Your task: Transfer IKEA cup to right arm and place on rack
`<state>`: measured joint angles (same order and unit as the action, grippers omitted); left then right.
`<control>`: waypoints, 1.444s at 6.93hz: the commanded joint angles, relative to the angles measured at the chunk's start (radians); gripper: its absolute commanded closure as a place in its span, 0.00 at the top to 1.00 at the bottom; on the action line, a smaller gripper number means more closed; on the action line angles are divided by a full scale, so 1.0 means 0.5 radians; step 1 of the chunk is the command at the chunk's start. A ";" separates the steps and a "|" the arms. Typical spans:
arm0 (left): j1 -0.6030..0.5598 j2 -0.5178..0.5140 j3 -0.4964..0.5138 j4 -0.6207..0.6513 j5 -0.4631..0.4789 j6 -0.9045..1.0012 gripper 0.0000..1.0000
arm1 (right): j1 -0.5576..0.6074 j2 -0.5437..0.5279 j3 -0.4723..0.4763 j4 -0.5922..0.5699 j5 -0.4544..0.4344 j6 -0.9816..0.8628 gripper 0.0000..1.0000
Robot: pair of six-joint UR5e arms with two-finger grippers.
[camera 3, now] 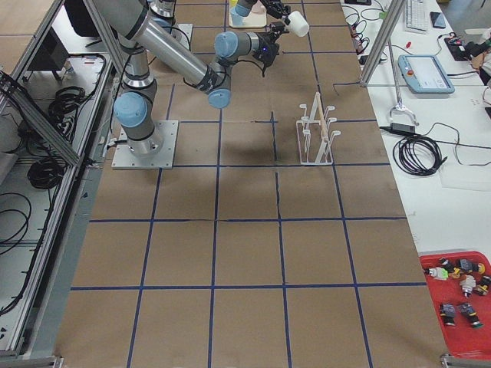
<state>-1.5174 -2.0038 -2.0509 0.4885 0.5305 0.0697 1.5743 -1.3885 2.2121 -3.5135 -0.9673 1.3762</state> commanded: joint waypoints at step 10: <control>-0.085 0.041 -0.058 0.008 0.117 -0.017 0.03 | 0.284 0.384 -0.423 -0.002 -0.228 0.180 0.99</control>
<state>-1.5600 -1.9828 -2.0801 0.4924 0.5890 0.0614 1.7122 -1.2146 2.0170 -3.5144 -1.0808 1.4616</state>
